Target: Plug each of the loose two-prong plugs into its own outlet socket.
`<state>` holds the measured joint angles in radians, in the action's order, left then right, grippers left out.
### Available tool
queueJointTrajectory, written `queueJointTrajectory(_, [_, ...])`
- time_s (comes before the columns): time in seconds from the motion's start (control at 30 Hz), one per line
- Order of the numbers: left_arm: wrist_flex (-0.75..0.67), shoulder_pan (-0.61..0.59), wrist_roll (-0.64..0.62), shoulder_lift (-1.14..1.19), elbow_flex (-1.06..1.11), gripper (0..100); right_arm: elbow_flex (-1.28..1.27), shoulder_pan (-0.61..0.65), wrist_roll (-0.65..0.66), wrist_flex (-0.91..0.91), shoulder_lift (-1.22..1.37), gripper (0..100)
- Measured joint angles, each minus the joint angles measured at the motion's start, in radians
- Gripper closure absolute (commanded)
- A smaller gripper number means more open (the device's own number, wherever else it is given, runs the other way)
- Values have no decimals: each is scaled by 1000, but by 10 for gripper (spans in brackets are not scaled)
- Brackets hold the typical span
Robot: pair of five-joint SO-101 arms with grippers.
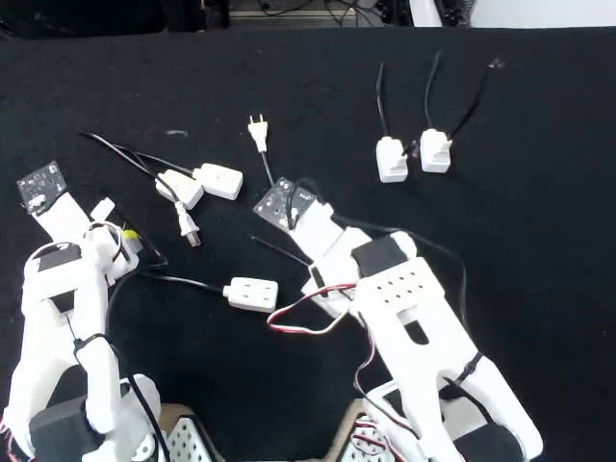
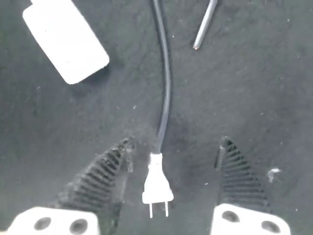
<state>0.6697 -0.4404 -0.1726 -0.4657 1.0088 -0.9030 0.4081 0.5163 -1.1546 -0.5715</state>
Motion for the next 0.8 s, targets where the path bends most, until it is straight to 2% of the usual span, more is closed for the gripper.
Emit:
queueJointTrajectory(0.47, [0,0,0,0,0,759,18,-74,92,55,365,756])
queueJointTrajectory(0.53, [0,2,0,0,0,759,18,-72,115,57,382,793])
queueJointTrajectory(0.67, [0,3,0,0,0,759,18,-107,155,64,385,983])
queueJointTrajectory(0.8, [0,3,0,0,0,759,18,-147,209,64,387,990])
